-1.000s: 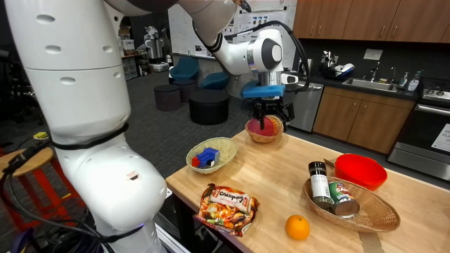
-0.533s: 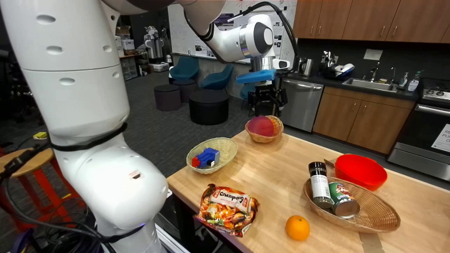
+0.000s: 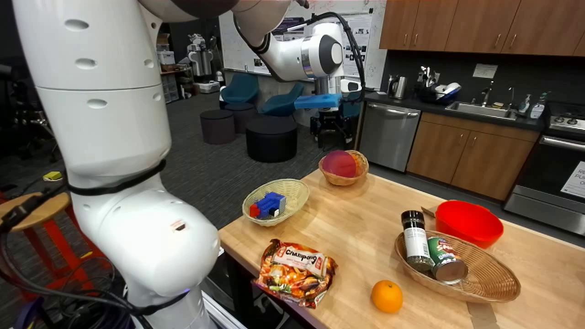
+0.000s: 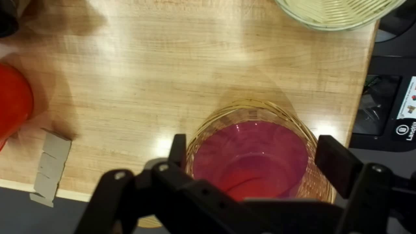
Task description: Move the pink bowl to the basket with the plush basketball and then place it back on the table
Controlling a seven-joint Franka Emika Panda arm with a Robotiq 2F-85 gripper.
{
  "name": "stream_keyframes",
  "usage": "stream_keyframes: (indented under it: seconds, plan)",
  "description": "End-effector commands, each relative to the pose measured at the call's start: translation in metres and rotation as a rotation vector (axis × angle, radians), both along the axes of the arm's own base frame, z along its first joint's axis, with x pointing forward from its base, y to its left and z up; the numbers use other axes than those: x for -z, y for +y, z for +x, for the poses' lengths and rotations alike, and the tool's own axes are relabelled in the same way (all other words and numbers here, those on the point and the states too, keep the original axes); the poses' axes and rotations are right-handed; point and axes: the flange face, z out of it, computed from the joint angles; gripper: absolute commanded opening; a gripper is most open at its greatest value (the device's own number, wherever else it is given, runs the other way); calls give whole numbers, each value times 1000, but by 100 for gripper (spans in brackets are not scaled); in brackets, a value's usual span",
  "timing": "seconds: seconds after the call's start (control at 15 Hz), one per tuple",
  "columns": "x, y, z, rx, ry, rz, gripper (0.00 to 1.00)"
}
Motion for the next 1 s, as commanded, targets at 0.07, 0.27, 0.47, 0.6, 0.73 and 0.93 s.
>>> stream_keyframes:
  seconds: [0.07, 0.27, 0.47, 0.6, 0.73, 0.93]
  plan:
    - [-1, 7, 10, 33, -59, 52, 100]
    - [-1, 12, 19, 31, -97, 78, 100]
    - [-1, 14, 24, 41, -123, 93, 100]
    - [4, 16, 27, 76, -109, 99, 100]
    - [13, 17, 22, 104, -36, 105, 100]
    - [29, 16, 7, 159, 76, 138, 100]
